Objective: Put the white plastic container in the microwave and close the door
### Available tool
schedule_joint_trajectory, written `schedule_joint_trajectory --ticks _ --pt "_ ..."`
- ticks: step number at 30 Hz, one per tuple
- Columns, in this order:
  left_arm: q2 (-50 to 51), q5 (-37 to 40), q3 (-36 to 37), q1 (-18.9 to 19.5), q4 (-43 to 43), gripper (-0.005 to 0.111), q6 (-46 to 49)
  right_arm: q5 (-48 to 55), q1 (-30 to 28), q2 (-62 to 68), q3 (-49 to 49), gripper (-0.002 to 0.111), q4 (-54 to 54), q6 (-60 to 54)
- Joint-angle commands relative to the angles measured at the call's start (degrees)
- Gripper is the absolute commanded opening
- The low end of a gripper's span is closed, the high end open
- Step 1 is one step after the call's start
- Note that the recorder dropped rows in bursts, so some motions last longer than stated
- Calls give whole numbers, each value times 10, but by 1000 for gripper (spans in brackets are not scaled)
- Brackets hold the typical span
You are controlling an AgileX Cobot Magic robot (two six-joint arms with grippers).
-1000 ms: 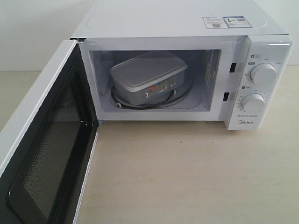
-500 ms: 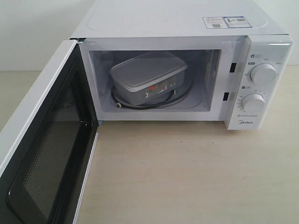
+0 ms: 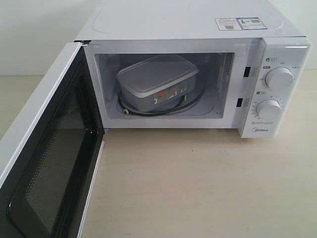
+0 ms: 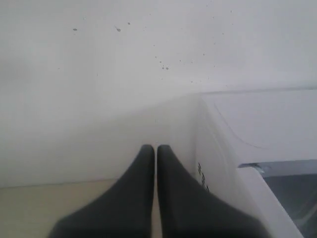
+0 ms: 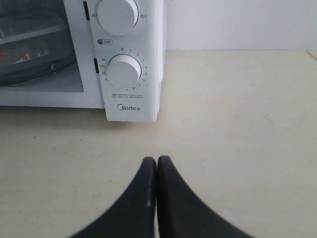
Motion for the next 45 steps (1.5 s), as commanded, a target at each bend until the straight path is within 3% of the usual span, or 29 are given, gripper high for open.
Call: schedule_joint_trajectory --ticks 1,6,11,19,30,35,41,45 --pt "49 -74 -5 1 0 4 1 -2 -1 -3 0 0 0 0" --pt "90 -81 -5 0 0 4 1 -2 -1 -3 0 0 0 0" --pt "100 -33 -5 -2 0 4 1 -2 -1 -3 0 0 0 0" --pt "108 183 -33 -2 -7 4 55 -2 -1 -3 0 0 0 0" --pt "113 259 -80 -2 -212 4 55 -2 -1 -3 0 0 0 0" --pt "115 277 -80 -2 -198 4 88 -2 -1 -3 0 0 0 0" --pt "166 385 -80 -2 -185 4 100 -2 -1 -3 0 0 0 0" --pt "214 444 -80 -2 -276 4 154 -2 -1 -3 0 0 0 0"
